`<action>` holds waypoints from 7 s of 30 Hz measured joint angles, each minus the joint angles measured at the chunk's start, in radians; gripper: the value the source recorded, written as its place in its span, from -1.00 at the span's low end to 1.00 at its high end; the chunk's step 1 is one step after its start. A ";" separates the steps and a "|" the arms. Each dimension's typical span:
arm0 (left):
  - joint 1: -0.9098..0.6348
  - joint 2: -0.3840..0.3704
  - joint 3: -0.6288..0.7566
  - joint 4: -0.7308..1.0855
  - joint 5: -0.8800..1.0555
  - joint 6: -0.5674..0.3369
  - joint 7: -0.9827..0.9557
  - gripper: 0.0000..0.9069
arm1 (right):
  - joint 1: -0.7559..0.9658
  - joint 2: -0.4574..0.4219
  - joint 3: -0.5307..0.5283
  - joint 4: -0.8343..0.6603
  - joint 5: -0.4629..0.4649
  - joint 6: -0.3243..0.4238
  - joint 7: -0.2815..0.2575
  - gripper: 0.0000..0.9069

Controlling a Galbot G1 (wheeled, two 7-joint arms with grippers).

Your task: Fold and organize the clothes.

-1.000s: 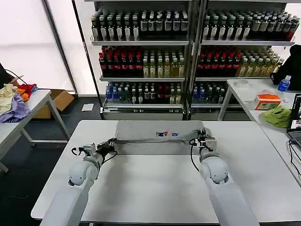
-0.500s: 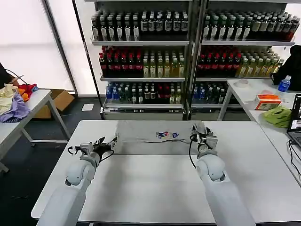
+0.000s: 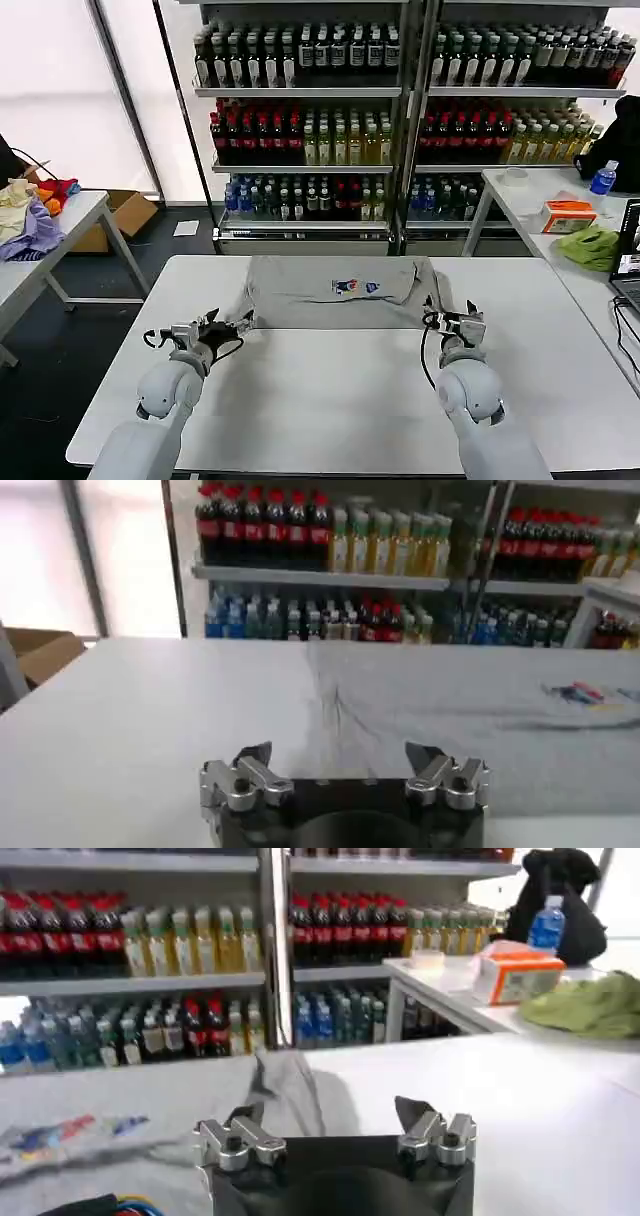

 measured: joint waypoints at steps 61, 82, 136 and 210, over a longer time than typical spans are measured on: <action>0.175 0.046 0.022 -0.169 0.005 -0.023 -0.006 -0.98 | -0.196 -0.012 -0.012 0.168 0.033 -0.049 0.037 -1.00; 0.678 0.092 -0.140 -0.598 0.032 -0.042 -0.057 -0.98 | -0.568 -0.089 0.033 0.460 -0.014 -0.050 0.144 -1.00; 0.280 0.166 -0.124 -0.450 -0.157 -0.036 0.055 1.00 | 0.064 -0.197 0.009 0.090 0.109 -0.040 -0.165 1.00; -0.136 0.075 0.161 0.164 -0.064 -0.001 0.094 -1.00 | 0.437 0.016 -0.178 -0.603 0.023 -0.030 -0.260 -1.00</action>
